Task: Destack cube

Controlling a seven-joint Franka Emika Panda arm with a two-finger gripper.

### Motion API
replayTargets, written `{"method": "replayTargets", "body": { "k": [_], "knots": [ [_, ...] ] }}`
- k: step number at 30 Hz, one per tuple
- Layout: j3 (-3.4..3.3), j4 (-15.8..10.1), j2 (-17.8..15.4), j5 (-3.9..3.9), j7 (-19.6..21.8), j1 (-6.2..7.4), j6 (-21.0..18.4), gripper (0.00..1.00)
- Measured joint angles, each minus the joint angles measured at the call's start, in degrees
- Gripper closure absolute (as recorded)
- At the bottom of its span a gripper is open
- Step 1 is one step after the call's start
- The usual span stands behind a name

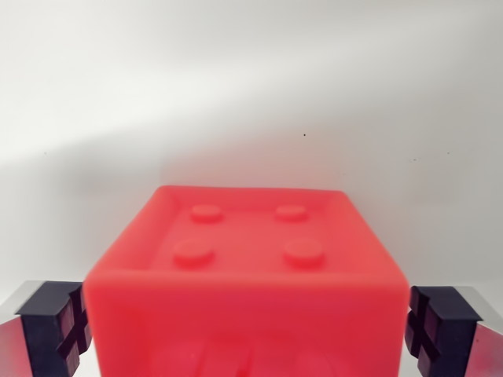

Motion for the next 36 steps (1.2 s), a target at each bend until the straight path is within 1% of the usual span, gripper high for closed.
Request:
{"method": "replayTargets", "body": {
  "k": [8,18,27,36],
  "knots": [
    [0.09,-0.6,-2.1,0.04,0.0,-0.06,-1.3,0.00],
    [0.51,-1.6,-6.5,0.30,-0.2,-0.38,-4.6,0.00],
    [0.84,-2.5,-11.7,1.06,-0.7,-0.51,-8.9,0.00],
    [0.90,-2.9,-17.3,1.79,-1.3,-0.51,-14.0,0.00]
  ]
}}
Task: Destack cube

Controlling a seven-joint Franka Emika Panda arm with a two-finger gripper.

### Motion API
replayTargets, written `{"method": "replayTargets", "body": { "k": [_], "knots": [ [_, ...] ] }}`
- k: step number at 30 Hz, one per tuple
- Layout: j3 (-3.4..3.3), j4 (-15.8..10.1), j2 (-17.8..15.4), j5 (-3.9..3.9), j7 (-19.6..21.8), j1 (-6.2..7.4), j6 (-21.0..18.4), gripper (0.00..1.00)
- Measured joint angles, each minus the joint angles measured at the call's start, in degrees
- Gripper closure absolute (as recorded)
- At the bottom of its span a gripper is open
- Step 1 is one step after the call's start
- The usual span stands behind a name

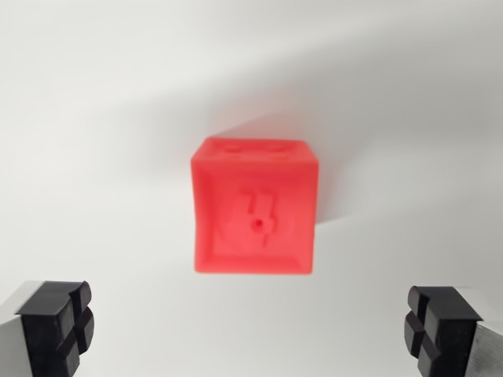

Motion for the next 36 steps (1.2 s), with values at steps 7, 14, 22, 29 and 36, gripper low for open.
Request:
{"method": "replayTargets", "body": {
  "k": [7,14,22,29,36],
  "knots": [
    [0.01,0.0,-4.4,0.49,-0.3,0.03,-4.4,0.00],
    [0.02,0.6,-8.7,0.83,-0.6,0.08,-9.2,0.00],
    [0.01,1.7,-12.7,1.09,-0.9,0.10,-14.3,0.00],
    [0.01,3.1,-15.5,1.26,-1.0,0.11,-18.5,0.00],
    [0.01,4.7,-17.9,1.36,-1.0,0.11,-22.4,0.00]
  ]
}}
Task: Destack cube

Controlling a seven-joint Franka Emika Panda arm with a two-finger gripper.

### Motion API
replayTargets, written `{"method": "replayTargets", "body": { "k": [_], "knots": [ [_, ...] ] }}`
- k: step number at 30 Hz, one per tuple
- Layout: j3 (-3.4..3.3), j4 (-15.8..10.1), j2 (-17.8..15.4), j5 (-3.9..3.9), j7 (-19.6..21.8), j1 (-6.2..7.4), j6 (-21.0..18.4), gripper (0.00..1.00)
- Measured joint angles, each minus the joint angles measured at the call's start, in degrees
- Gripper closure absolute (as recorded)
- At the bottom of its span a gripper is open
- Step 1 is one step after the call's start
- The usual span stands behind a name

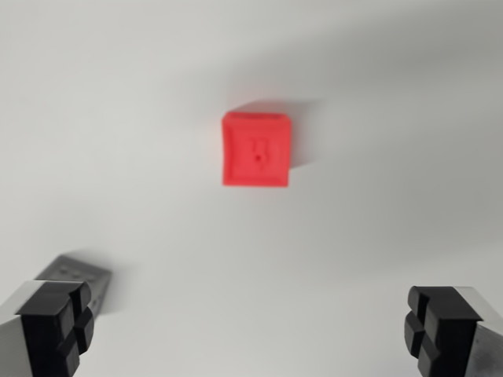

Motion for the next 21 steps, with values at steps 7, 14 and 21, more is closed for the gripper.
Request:
{"method": "replayTargets", "body": {
  "k": [7,14,21],
  "knots": [
    [-0.01,1.6,-1.7,0.07,-0.1,0.00,-3.3,0.00],
    [-0.03,2.8,-2.8,0.10,-0.1,0.00,-5.6,0.00],
    [-0.04,3.7,-3.4,0.13,-0.1,0.00,-7.1,0.00]
  ]
}}
